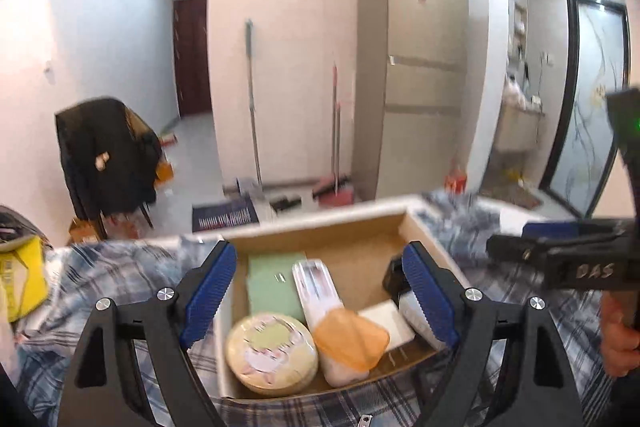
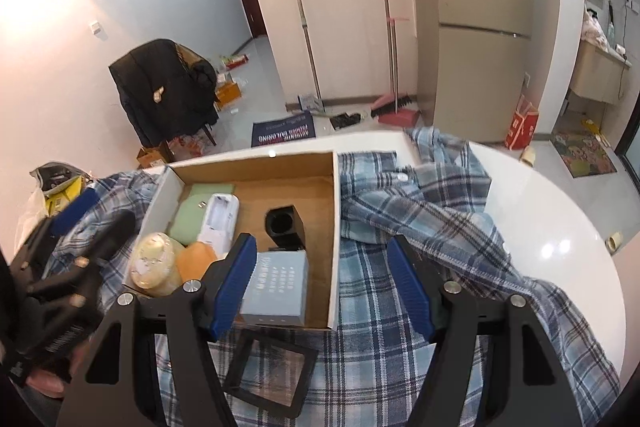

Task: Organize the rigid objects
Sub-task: 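Withdraw both grippers from the box toward the clipper and black frame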

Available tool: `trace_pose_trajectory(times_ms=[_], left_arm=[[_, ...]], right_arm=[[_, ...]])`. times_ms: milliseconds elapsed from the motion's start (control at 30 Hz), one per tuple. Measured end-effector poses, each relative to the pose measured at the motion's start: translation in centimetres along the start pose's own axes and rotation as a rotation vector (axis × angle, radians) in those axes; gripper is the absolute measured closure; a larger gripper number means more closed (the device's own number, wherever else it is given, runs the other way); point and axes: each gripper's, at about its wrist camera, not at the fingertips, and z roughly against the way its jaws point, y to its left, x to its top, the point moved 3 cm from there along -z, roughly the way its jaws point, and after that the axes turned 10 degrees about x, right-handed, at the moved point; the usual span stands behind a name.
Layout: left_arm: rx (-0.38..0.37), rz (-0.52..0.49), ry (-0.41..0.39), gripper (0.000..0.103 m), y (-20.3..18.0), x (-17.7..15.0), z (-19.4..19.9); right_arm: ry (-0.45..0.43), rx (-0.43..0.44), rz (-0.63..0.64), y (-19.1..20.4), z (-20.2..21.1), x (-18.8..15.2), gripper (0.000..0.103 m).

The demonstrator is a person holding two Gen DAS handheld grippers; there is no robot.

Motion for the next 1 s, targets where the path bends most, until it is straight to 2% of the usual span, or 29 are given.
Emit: trace_pose_trajectory(times_ms=[67,167,200,233,300,367,433,500,567,733,867,1000], left_arm=[[0.020,-0.009,-0.033,0.016,0.4,0.5,2.2],[0.062,-0.029,-0.166,0.013,1.0,0.4,6.9],[0.082,-0.025,-0.209,0.010,1.2,0.5,8.4],[0.085,-0.020,-0.249,0.000,1.2,0.6,10.0],[0.085,-0.016,-0.303,0.000,1.2,0.8,12.1],[0.079,-0.044,-0.329,0.000,0.7,0.8,13.7],[0.062,-0.042,-0.336,0.000,0.4,0.6,14.6],[0.058,-0.023,-0.330,0.000,0.5,0.0,15.3],[0.052,-0.014,-0.306,0.000,0.7,-0.8,15.4],[0.064,0.024,-0.239,0.000,1.5,-3.6,14.1],[0.033,0.090,-0.176,0.000,2.7,-5.5,12.4],[0.031,0.093,-0.128,0.000,3.1,-6.4,11.0]], right_arm=[[-0.027,0.002,0.019,0.7,1.0,0.2,0.036],[-0.074,0.000,0.039,1.4,2.8,0.0,0.036],[-0.088,-0.004,0.036,1.4,3.4,-0.1,0.032],[-0.101,-0.007,0.028,1.5,4.0,-0.2,0.029],[-0.139,-0.016,0.003,1.5,5.4,-0.3,0.018],[-0.183,-0.003,0.008,2.0,6.9,-0.5,0.017],[-0.201,-0.009,0.053,2.9,8.2,-0.7,0.014],[-0.223,-0.011,0.084,3.6,9.5,-1.2,0.005],[-0.251,-0.017,0.086,4.0,10.6,-1.8,0.000],[-0.265,-0.018,0.095,4.5,11.3,-3.4,0.000],[-0.219,-0.059,0.115,4.1,10.1,-5.0,0.000],[-0.177,-0.068,0.091,3.1,8.8,-6.3,0.000]])
